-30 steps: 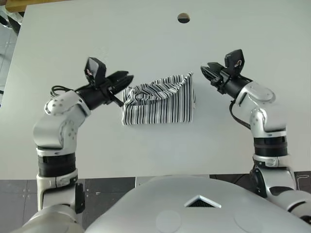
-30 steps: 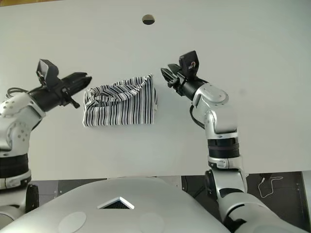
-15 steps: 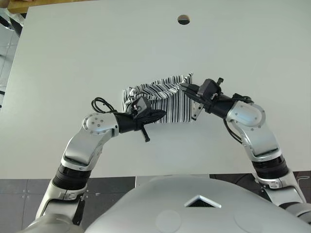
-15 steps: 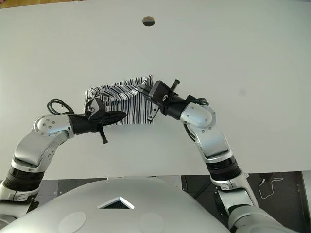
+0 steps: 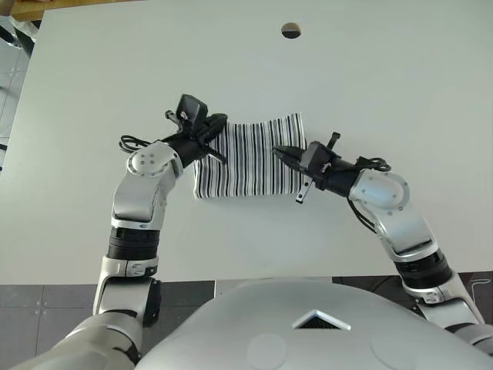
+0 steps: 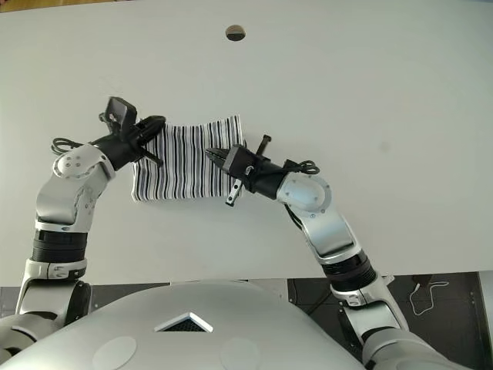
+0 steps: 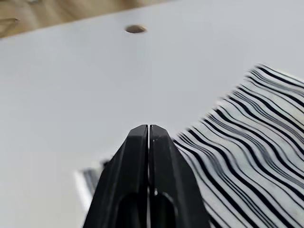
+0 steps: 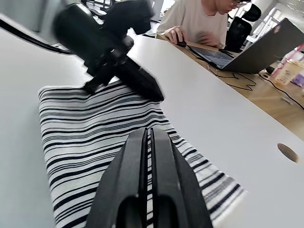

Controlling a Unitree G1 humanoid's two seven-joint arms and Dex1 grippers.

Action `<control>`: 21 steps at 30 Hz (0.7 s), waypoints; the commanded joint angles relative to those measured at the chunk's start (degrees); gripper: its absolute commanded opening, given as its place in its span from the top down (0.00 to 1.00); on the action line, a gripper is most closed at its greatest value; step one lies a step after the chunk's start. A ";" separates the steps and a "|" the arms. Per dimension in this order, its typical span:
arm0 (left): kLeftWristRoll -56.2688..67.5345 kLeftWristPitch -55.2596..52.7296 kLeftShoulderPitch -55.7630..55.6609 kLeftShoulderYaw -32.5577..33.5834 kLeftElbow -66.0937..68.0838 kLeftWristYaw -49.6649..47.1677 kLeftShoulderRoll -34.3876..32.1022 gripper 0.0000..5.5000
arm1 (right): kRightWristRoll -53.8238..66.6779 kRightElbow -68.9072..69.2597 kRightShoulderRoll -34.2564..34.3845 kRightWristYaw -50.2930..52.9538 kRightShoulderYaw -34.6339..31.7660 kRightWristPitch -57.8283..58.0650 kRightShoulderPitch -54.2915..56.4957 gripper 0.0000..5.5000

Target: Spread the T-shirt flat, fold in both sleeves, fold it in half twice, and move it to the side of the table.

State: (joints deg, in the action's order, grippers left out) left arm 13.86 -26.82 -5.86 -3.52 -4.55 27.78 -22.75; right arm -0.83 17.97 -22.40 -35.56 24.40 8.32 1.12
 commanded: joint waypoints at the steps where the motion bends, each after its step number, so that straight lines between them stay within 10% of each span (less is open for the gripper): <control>1: 3.87 1.51 0.66 2.74 -5.12 2.18 0.84 0.98 | -3.10 -4.46 1.88 1.94 1.23 2.38 2.36 0.98; 9: 6.22 5.30 1.23 6.65 -9.50 1.71 1.51 0.98 | -10.32 -18.67 2.67 5.28 2.40 13.31 5.88 0.98; 21: 4.71 7.39 1.99 7.32 -9.44 0.63 1.70 0.98 | -8.27 -34.12 -10.26 19.60 -24.68 9.58 5.07 0.98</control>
State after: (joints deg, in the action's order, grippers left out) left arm 19.19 -19.83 -4.21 4.10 -13.88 28.64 -20.91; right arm -10.34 -14.29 -31.41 -15.71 2.14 18.12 8.30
